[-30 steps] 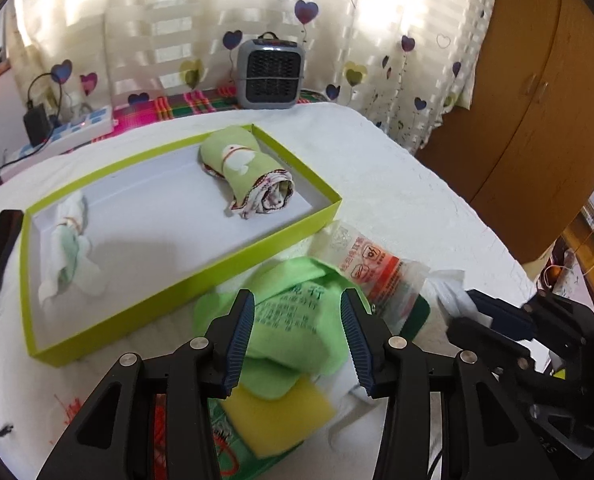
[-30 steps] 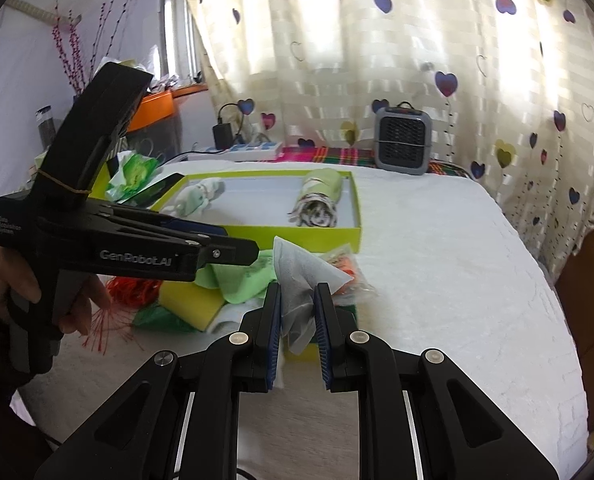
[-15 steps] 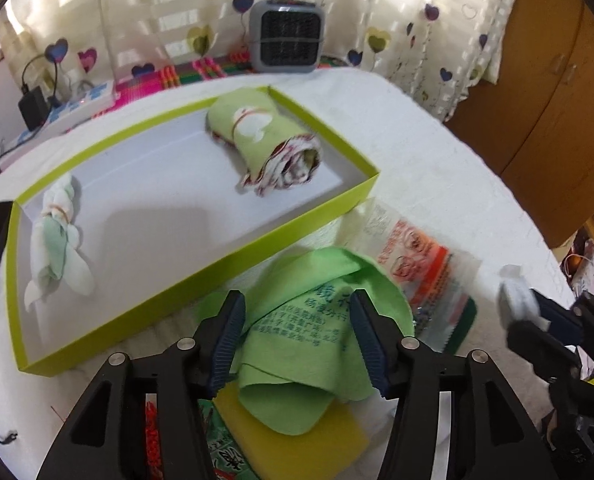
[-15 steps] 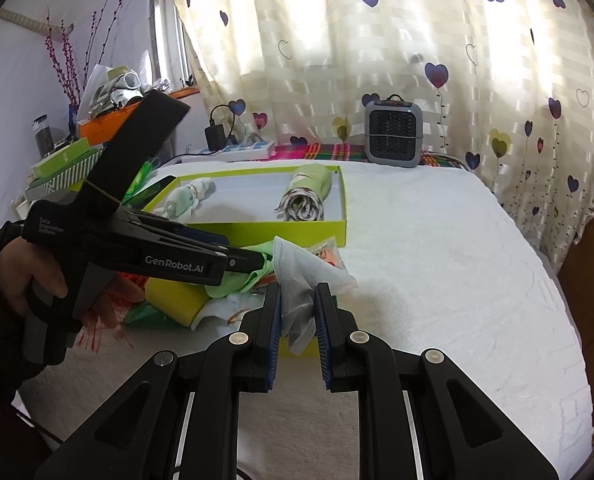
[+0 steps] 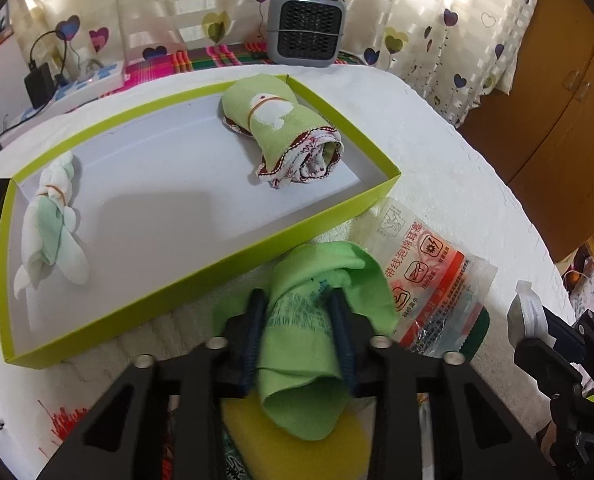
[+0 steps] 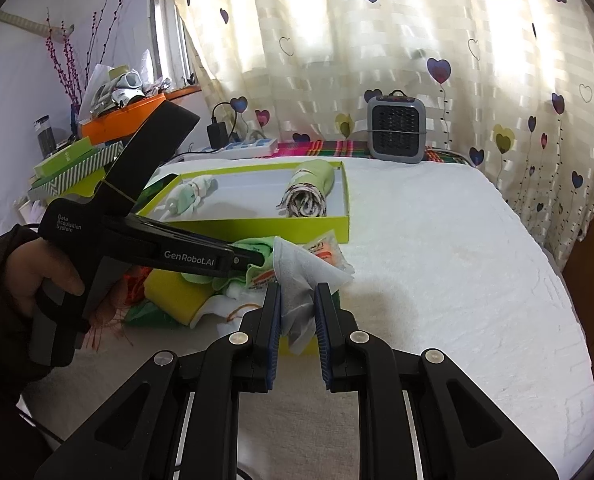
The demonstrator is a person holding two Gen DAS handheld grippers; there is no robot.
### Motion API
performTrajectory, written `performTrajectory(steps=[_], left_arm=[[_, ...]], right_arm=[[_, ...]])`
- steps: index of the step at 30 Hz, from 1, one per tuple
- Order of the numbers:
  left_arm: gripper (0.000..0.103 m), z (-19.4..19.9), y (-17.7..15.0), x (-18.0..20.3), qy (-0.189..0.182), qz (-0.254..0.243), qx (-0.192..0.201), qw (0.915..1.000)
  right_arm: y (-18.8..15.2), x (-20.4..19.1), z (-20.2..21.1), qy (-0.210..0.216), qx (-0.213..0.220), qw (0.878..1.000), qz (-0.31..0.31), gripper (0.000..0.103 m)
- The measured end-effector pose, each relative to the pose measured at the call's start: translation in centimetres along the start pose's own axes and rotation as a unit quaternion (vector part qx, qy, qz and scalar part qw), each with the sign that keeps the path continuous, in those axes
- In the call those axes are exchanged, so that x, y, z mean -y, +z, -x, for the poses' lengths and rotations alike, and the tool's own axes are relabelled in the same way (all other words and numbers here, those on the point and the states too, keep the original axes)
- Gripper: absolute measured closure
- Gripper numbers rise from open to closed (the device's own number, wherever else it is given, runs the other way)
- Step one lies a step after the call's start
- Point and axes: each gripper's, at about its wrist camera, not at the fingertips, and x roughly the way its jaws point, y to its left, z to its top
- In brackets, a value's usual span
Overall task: Organize soft objects
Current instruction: 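Grasp the light green cloth with the left tool while the right tool holds the tissue pad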
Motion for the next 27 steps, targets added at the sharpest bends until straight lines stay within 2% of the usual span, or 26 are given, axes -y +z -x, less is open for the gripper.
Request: performTrajectory(steps=[3, 6, 27], left_arm=[[0.088, 0.3, 0.0, 0.1, 0.000, -0.001, 0.007, 1.0000], [0.092, 0.7, 0.0, 0.1, -0.001, 0.000, 0.017, 0.9999], [0.092, 6.4, 0.0, 0.0, -0.012, 0.016, 0.094, 0.9954]], right_arm=[[0.0, 0.0, -0.1, 0.000, -0.001, 1.000, 0.000, 0.086], [-0.1, 0.0, -0.2, 0.000, -0.003, 1.000, 0.000, 0.086], [0.0, -0.7, 0.6, -0.001, 0.007, 1.000, 0.005, 0.086]])
